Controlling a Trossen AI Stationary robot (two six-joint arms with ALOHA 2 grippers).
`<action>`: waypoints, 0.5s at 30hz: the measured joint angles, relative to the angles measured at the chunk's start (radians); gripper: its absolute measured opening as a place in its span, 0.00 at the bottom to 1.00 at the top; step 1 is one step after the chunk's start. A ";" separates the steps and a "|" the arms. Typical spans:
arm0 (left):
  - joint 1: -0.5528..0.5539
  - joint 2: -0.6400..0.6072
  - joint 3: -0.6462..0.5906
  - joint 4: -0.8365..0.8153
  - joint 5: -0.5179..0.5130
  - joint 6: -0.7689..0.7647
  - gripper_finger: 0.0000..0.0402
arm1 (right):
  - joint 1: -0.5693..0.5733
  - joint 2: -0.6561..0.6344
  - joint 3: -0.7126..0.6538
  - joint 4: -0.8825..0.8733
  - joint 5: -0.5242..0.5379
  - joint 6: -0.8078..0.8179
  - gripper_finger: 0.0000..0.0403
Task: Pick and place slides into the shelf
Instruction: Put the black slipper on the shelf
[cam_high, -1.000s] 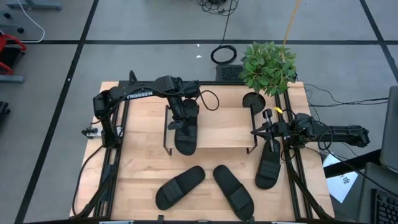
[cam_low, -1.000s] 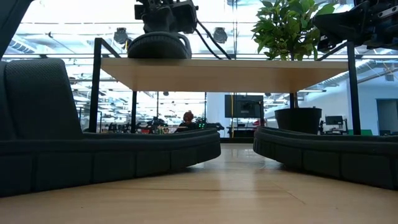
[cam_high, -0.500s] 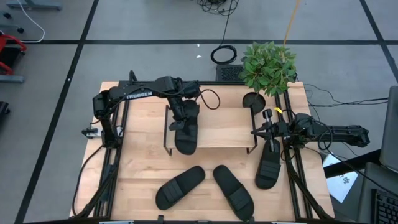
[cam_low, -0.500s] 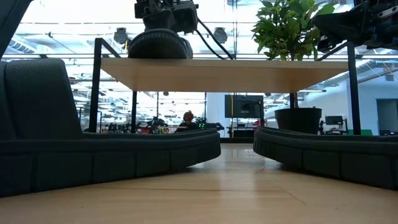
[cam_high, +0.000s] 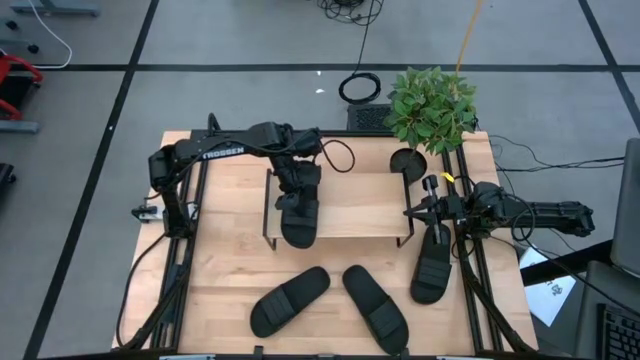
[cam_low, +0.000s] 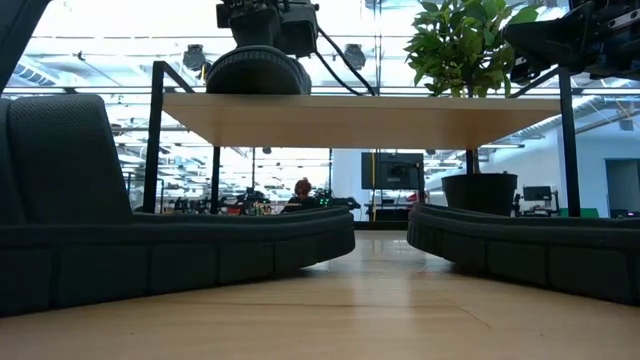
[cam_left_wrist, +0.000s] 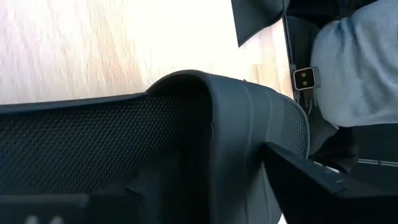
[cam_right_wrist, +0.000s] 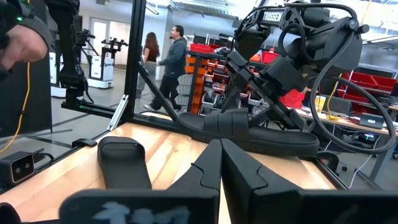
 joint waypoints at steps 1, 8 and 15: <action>0.000 -0.003 0.002 -0.001 -0.004 0.001 0.65 | 0.000 0.000 0.000 0.000 0.000 0.000 0.00; 0.000 -0.080 0.006 0.036 -0.093 0.007 0.81 | 0.000 0.000 0.000 0.001 0.000 0.000 0.00; -0.001 -0.173 0.006 0.081 -0.176 -0.003 0.88 | 0.000 0.000 0.000 0.003 0.000 0.013 0.00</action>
